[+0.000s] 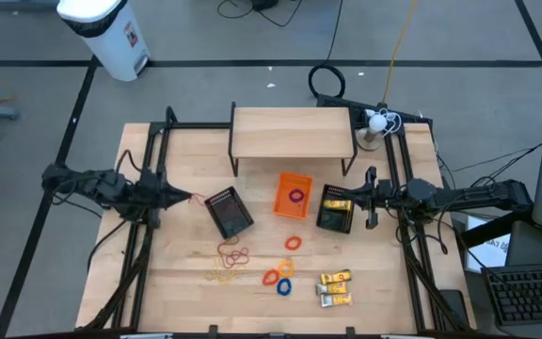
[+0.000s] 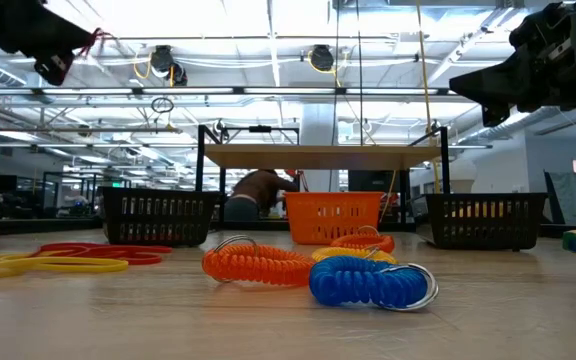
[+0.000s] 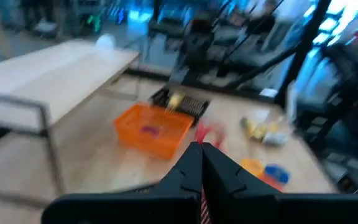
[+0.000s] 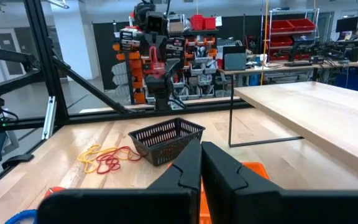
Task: Pick & Place Office Desk Supplies
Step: Put the red rubber band into the left black bin
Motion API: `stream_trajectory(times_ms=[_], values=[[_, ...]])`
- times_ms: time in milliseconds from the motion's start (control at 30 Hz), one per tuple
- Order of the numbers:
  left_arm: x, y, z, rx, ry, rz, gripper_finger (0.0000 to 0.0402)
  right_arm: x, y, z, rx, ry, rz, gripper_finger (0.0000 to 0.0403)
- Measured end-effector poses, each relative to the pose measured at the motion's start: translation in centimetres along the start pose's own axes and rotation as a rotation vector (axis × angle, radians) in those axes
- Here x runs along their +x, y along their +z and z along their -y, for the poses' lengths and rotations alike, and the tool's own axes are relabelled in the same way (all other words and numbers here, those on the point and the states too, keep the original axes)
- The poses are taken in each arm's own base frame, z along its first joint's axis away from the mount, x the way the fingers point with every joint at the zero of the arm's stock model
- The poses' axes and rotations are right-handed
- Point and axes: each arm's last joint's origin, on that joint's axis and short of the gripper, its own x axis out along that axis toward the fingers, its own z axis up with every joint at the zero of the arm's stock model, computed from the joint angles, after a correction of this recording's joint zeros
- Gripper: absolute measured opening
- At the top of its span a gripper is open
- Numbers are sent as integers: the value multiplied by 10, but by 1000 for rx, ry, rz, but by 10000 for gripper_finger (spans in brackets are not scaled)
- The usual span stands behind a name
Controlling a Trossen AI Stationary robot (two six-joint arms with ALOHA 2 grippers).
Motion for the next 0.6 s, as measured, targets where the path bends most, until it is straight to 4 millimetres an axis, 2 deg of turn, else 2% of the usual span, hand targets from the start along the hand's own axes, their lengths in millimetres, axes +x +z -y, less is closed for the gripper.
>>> stream_trajectory(times_ms=[200, 600], values=[[5, -18, -2, 38, -14, 18, 0, 0, 0, 0, 1, -1, -1, 4], [9, -36, -5, 40, -5, 0, 0, 0, 0, 0, -4, -1, -4, 4]])
